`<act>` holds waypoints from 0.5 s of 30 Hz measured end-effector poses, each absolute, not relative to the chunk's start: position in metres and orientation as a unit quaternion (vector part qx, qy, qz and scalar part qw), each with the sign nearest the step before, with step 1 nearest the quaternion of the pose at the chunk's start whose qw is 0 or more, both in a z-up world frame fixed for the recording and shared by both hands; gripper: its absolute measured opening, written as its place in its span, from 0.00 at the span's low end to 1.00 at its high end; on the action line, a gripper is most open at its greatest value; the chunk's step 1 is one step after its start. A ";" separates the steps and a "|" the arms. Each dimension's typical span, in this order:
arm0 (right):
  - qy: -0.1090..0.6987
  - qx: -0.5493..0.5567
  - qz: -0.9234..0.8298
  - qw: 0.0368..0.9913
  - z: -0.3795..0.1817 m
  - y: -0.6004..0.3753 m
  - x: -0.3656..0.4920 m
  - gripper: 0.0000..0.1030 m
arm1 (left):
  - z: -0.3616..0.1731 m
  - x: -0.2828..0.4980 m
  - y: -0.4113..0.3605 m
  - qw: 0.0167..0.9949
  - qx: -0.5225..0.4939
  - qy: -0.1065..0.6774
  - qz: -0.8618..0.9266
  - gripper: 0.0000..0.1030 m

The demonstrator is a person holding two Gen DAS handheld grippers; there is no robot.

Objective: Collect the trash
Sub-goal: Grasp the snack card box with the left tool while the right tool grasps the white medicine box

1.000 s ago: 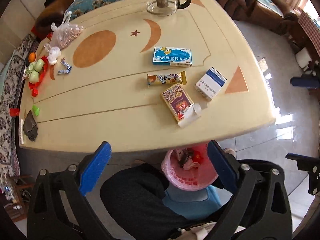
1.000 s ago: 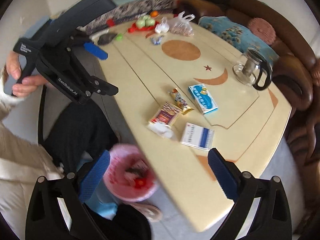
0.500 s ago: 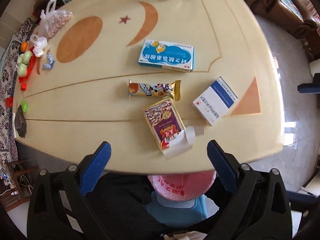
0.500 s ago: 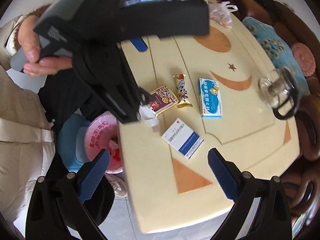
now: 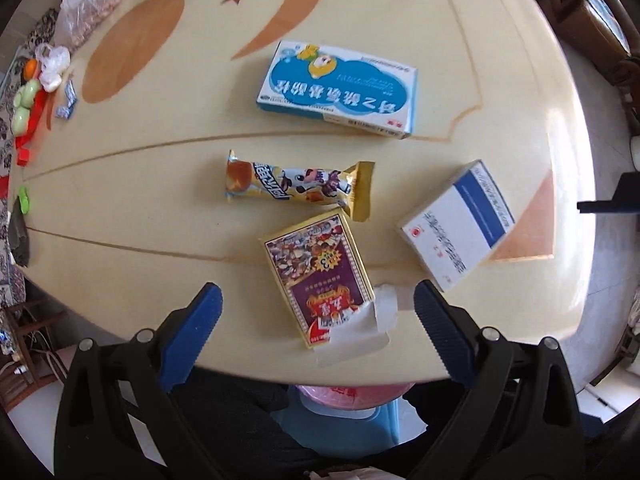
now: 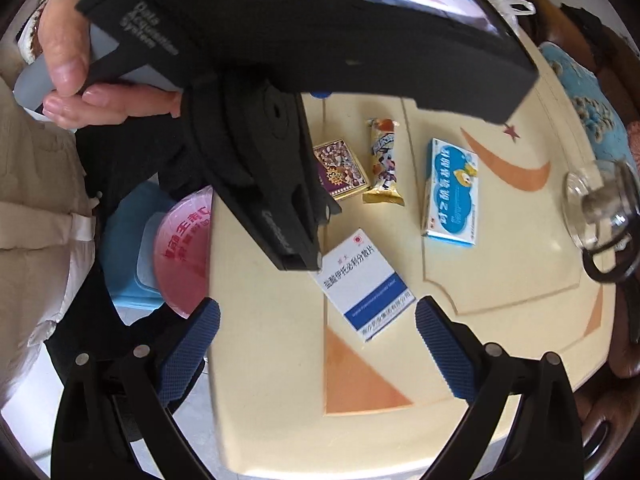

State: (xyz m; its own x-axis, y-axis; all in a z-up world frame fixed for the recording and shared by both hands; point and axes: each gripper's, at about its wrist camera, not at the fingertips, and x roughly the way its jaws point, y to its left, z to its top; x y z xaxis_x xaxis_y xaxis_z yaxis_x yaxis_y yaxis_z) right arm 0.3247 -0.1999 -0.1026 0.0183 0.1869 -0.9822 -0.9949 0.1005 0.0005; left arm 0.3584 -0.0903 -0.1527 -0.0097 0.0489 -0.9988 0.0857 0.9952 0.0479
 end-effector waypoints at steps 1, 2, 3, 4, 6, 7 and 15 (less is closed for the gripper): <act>0.469 -0.433 0.519 0.568 -0.107 -0.199 0.326 0.93 | -0.158 0.360 -0.090 0.699 0.045 0.714 -0.013 0.91; 0.468 -0.437 0.522 0.564 -0.112 -0.198 0.328 0.93 | -0.163 0.362 -0.090 0.695 0.045 0.717 -0.012 0.91; 0.469 -0.438 0.525 0.559 -0.116 -0.197 0.331 0.93 | -0.168 0.364 -0.089 0.692 0.043 0.720 -0.011 0.91; 0.472 -0.439 0.526 0.554 -0.122 -0.196 0.334 0.93 | -0.173 0.365 -0.088 0.690 0.040 0.723 -0.011 0.91; 0.477 -0.441 0.527 0.548 -0.133 -0.195 0.340 0.93 | -0.181 0.367 -0.087 0.685 0.036 0.728 -0.007 0.91; 0.480 -0.443 0.529 0.542 -0.140 -0.193 0.343 0.93 | -0.186 0.369 -0.085 0.682 0.034 0.730 -0.004 0.91; 0.476 -0.486 0.524 0.513 -0.182 -0.185 0.352 0.90 | -0.206 0.376 -0.078 0.672 0.016 0.740 0.010 0.91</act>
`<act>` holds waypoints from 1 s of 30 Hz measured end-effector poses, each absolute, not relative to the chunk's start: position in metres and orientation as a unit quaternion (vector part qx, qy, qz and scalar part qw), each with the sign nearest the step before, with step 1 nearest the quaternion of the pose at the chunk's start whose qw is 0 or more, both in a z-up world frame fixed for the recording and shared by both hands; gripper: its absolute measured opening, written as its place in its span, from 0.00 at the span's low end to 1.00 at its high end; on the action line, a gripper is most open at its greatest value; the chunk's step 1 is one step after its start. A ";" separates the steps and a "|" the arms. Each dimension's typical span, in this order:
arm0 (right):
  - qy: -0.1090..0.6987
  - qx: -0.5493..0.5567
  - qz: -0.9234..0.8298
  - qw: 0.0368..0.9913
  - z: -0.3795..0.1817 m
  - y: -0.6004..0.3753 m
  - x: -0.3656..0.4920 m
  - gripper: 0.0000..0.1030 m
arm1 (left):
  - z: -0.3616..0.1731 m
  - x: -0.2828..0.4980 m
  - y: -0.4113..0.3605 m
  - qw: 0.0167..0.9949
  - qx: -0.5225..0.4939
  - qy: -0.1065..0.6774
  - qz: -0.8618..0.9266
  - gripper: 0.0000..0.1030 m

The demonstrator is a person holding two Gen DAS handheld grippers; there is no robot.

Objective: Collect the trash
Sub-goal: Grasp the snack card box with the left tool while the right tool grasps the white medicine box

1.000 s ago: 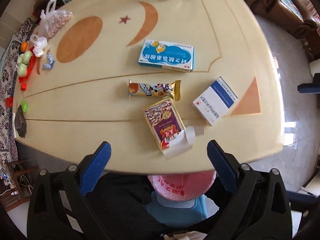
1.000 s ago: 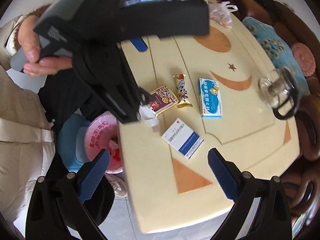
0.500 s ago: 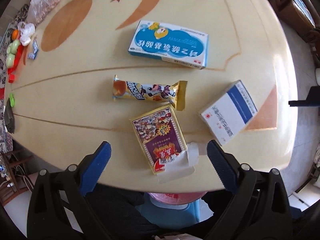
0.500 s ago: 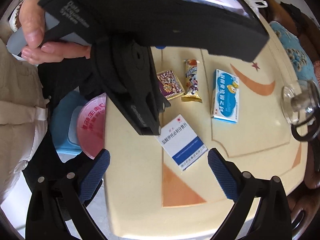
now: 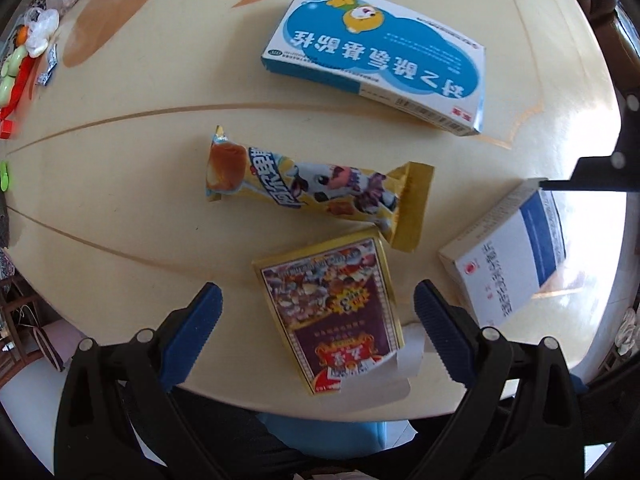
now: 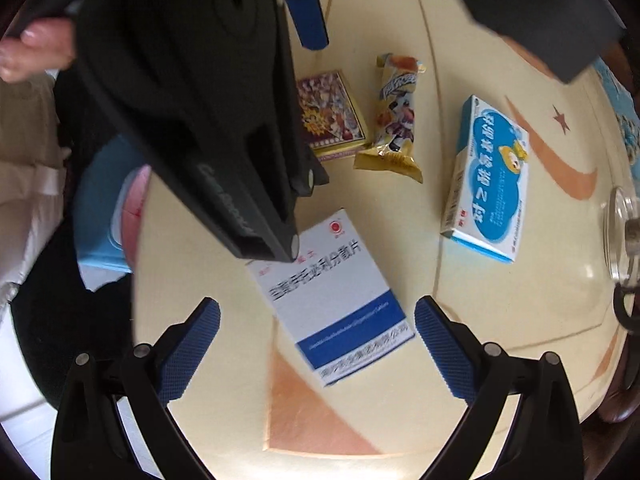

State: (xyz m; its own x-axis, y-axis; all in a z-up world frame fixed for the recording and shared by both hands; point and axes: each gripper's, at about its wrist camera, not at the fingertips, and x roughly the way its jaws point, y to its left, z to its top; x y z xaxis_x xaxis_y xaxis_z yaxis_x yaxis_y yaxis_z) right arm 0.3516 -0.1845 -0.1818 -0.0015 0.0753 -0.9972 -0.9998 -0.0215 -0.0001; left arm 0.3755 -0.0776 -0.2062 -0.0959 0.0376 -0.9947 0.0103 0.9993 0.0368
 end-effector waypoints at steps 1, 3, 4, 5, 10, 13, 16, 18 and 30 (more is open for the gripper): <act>0.476 -0.489 0.526 0.508 -0.187 -0.184 0.352 0.84 | -0.208 0.376 -0.076 0.672 0.014 0.740 0.013 0.91; 0.472 -0.493 0.521 0.512 -0.193 -0.184 0.354 0.77 | -0.212 0.376 -0.073 0.671 0.013 0.741 0.017 0.91; 0.476 -0.494 0.518 0.510 -0.198 -0.184 0.355 0.71 | -0.215 0.377 -0.073 0.669 0.015 0.743 0.019 0.91; 0.478 -0.495 0.517 0.510 -0.201 -0.184 0.356 0.71 | -0.218 0.377 -0.073 0.666 0.016 0.745 0.018 0.91; 0.480 -0.479 0.515 0.524 -0.200 -0.187 0.357 0.70 | -0.225 0.378 -0.068 0.664 0.007 0.747 0.015 0.91; 0.488 -0.460 0.505 0.543 -0.198 -0.188 0.360 0.69 | -0.225 0.379 -0.067 0.668 0.002 0.744 0.014 0.88; 0.494 -0.445 0.495 0.559 -0.196 -0.189 0.365 0.68 | -0.223 0.380 -0.073 0.670 0.001 0.742 0.000 0.79; 0.501 -0.435 0.486 0.569 -0.195 -0.190 0.365 0.68 | -0.223 0.381 -0.079 0.672 0.003 0.741 -0.004 0.78; 0.551 -0.371 0.397 0.634 -0.191 -0.191 0.369 0.67 | -0.221 0.392 -0.068 0.681 0.005 0.732 -0.011 0.64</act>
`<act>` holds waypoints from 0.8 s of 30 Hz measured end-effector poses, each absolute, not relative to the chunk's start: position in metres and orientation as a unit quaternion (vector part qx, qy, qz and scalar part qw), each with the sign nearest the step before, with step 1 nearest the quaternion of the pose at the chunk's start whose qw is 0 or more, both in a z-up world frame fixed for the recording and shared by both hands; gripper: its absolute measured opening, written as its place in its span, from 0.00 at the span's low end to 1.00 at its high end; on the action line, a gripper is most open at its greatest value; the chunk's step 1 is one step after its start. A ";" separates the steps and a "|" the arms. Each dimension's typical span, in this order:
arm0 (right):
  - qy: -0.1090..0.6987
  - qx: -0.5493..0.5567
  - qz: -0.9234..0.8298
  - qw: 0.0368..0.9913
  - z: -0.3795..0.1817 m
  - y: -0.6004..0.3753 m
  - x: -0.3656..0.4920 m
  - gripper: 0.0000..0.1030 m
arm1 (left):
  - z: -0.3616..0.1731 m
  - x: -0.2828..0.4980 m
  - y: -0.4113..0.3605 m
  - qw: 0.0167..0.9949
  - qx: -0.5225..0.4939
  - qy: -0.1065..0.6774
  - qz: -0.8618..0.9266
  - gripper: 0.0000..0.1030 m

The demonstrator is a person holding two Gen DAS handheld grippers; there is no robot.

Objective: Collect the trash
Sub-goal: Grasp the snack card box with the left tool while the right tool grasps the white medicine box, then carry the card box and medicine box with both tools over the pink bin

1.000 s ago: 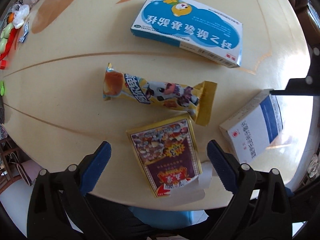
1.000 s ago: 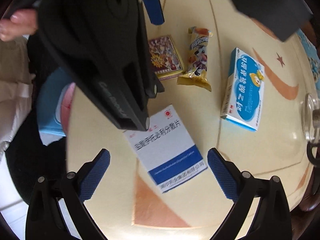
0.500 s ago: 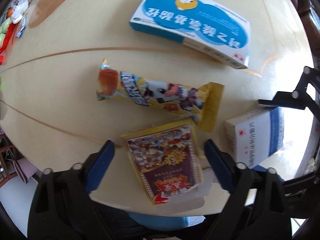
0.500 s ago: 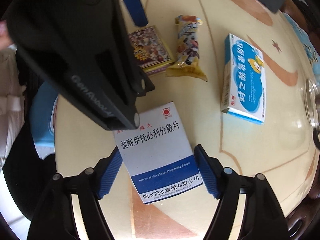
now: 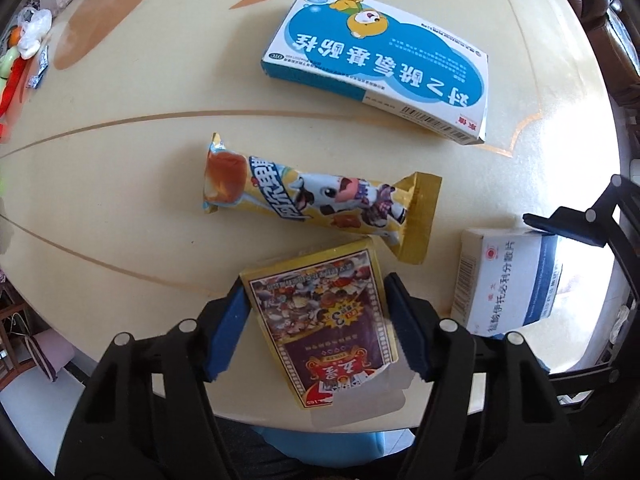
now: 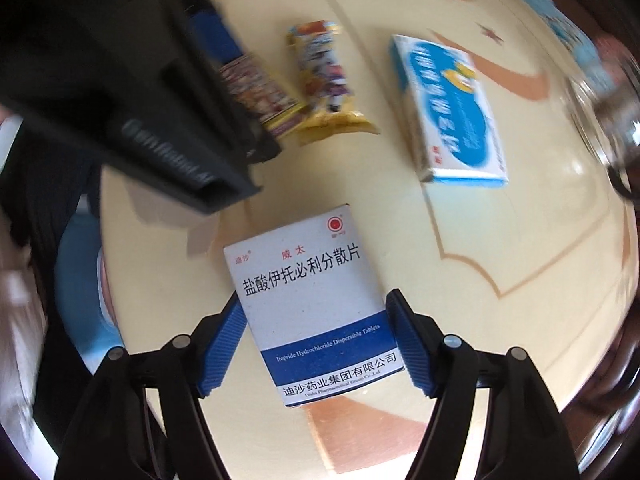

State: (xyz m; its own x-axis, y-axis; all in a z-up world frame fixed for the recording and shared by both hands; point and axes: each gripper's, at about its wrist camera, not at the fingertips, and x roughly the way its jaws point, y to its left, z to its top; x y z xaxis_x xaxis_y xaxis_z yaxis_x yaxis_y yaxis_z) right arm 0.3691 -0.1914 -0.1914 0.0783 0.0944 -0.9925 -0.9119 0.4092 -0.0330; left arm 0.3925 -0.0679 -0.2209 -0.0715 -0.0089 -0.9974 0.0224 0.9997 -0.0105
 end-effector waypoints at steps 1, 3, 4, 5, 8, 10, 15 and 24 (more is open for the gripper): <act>0.555 -0.359 0.390 0.641 -0.191 -0.193 0.369 0.67 | -0.221 0.392 -0.066 0.682 0.008 0.731 -0.015 0.64; 0.554 -0.351 0.374 0.656 -0.189 -0.193 0.368 0.67 | -0.221 0.392 -0.067 0.684 0.010 0.729 -0.019 0.64; 0.558 -0.342 0.367 0.661 -0.190 -0.194 0.368 0.67 | -0.220 0.390 -0.064 0.684 0.011 0.729 -0.021 0.64; 0.560 -0.335 0.361 0.666 -0.189 -0.195 0.368 0.67 | -0.220 0.387 -0.061 0.685 0.009 0.728 -0.022 0.64; 0.556 -0.323 0.333 0.689 -0.186 -0.194 0.362 0.67 | -0.212 0.376 -0.063 0.691 0.011 0.722 -0.022 0.64; 0.558 -0.303 0.314 0.706 -0.183 -0.194 0.355 0.67 | -0.202 0.370 -0.063 0.698 0.012 0.715 -0.027 0.64; 0.566 -0.248 0.260 0.742 -0.166 -0.197 0.337 0.66 | -0.170 0.353 -0.055 0.713 0.025 0.700 -0.039 0.64; 0.568 -0.173 0.203 0.779 -0.119 -0.214 0.306 0.66 | -0.116 0.306 -0.046 0.744 0.048 0.664 -0.060 0.64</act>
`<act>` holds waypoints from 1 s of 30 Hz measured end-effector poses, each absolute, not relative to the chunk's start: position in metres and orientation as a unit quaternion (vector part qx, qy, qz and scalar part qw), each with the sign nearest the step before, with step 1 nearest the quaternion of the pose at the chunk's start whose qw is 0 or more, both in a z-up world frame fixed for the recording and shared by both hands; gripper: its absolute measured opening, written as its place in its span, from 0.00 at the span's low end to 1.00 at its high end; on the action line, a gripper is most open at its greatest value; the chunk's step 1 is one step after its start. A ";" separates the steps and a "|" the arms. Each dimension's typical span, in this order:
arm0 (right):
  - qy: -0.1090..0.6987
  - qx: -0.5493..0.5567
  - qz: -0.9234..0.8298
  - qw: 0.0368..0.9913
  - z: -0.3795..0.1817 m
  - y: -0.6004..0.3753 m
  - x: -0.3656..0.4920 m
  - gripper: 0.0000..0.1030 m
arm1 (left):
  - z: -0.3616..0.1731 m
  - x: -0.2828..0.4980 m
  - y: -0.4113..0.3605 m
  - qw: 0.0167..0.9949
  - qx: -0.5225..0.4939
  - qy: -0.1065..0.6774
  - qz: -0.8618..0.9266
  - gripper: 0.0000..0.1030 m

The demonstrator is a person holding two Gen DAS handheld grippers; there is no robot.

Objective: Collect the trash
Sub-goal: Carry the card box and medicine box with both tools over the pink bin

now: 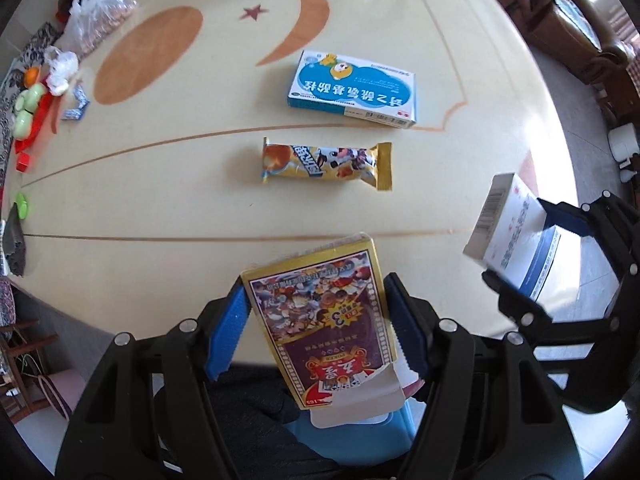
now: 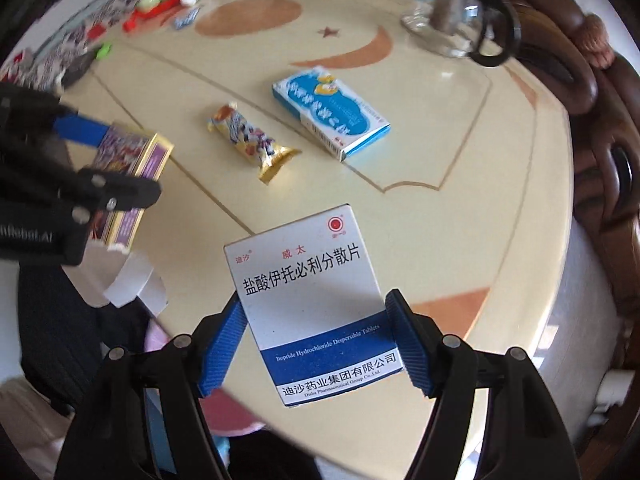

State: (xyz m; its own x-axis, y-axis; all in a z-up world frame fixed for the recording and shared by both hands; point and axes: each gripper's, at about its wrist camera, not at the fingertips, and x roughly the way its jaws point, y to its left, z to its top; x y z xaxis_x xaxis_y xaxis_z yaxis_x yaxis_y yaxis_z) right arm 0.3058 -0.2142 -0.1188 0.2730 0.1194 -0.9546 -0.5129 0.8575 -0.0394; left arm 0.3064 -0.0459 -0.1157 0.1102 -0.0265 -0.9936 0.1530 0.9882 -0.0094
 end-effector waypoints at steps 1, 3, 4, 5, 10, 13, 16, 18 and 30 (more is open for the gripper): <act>0.569 -0.169 0.200 0.780 -0.115 -0.213 0.303 0.66 | -0.113 0.303 -0.047 0.745 0.047 0.662 -0.064 0.64; 0.567 -0.154 0.196 0.785 -0.104 -0.213 0.289 0.66 | -0.100 0.289 -0.046 0.752 0.053 0.653 -0.073 0.64; 0.568 -0.145 0.197 0.786 -0.100 -0.214 0.286 0.66 | -0.098 0.284 -0.048 0.756 0.056 0.648 -0.076 0.64; 0.570 -0.131 0.196 0.787 -0.092 -0.214 0.277 0.66 | -0.093 0.277 -0.049 0.760 0.060 0.642 -0.080 0.64; 0.535 -0.137 0.191 0.811 -0.061 -0.208 0.250 0.66 | -0.081 0.250 -0.043 0.774 0.076 0.621 -0.101 0.64; 0.523 -0.138 0.190 0.819 -0.047 -0.201 0.232 0.66 | -0.074 0.237 -0.042 0.781 0.086 0.610 -0.107 0.64; 0.513 -0.151 0.188 0.824 -0.037 -0.193 0.214 0.66 | -0.068 0.221 -0.040 0.786 0.094 0.601 -0.114 0.64; 0.508 -0.160 0.187 0.826 -0.032 -0.187 0.203 0.66 | -0.065 0.213 -0.038 0.788 0.097 0.596 -0.117 0.64; 0.499 -0.171 0.187 0.829 -0.020 -0.174 0.144 0.66 | -0.058 0.160 -0.032 0.800 0.110 0.574 -0.138 0.64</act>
State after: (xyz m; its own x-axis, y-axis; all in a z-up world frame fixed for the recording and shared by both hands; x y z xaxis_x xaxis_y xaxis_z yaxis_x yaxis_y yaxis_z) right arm 0.1439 -0.1742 -0.0198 0.4330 0.1392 -0.8906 -0.4808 0.8714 -0.0976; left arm 0.1604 -0.0322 -0.0580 0.3040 -0.0947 -0.9479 0.3467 0.9378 0.0175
